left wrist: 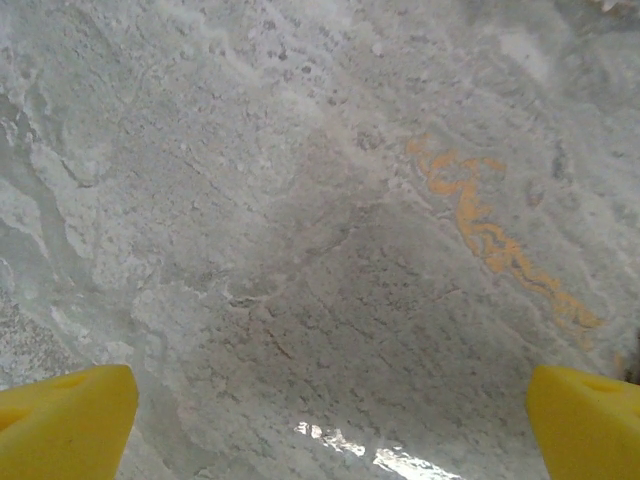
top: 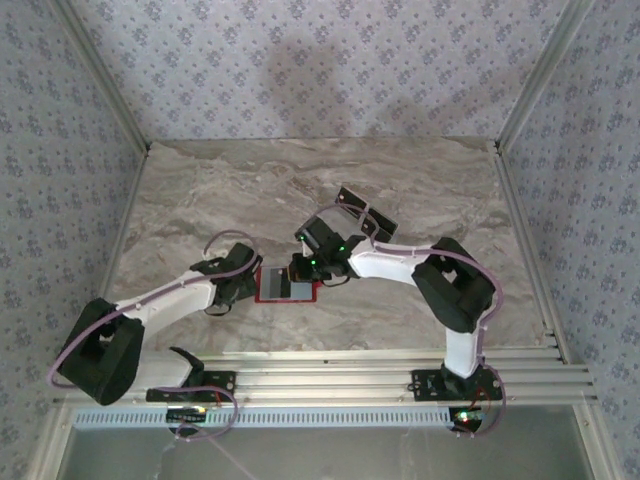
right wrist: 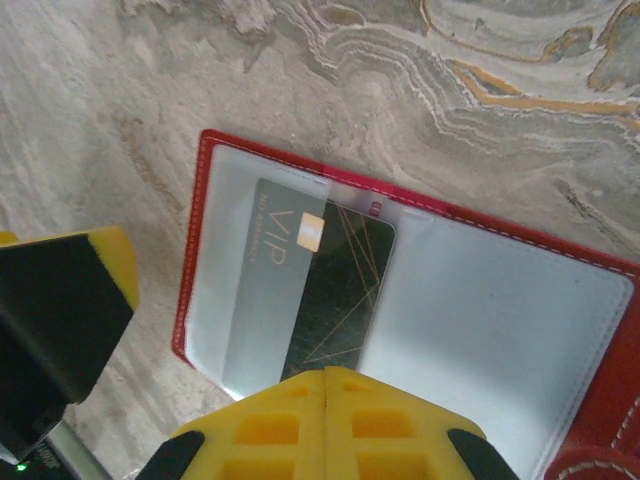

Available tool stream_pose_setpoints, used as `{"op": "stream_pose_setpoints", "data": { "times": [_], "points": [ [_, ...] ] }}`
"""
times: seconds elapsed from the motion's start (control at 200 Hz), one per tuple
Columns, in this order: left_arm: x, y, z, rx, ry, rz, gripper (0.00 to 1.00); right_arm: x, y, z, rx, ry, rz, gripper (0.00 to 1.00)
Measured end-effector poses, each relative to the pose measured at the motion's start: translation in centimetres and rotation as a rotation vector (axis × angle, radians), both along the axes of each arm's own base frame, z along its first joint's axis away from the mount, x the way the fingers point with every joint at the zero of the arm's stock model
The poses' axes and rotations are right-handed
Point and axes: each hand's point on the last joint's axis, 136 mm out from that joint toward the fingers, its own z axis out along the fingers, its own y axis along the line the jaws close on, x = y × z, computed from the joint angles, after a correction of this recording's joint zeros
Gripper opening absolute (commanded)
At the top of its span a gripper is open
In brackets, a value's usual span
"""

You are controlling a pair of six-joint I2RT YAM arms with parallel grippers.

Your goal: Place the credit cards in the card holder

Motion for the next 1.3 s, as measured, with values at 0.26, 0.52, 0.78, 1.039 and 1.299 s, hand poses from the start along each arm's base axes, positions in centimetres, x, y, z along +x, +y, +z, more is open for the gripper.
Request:
{"op": "stream_pose_setpoints", "data": {
  "times": [0.26, 0.52, 0.78, 1.039, 1.299],
  "points": [
    [-0.3, 0.0, -0.9, 0.007, 0.034, -0.002, 1.0, 0.3, 0.4, -1.6, -0.049, 0.023, 0.015, 0.07],
    [-0.2, -0.3, -1.3, -0.006, 0.042, 0.0, 1.0, 0.5, 1.1, -1.8, -0.056, 0.02, 0.027, 0.07],
    [-0.2, -0.5, -1.5, -0.012, 0.046, -0.001, 1.0, 0.5, 2.1, -2.3, -0.06, 0.024, 0.04, 0.07],
    [-0.1, -0.6, -1.7, -0.015, 0.048, -0.003, 1.0, 0.8, 3.9, -1.9, -0.038, 0.014, 0.06, 0.06],
    [-0.4, -0.3, -1.1, -0.023, 0.023, 0.021, 1.0, 0.6, 3.8, -1.2, -0.027, 0.007, 0.063, 0.07]
  ]
}}
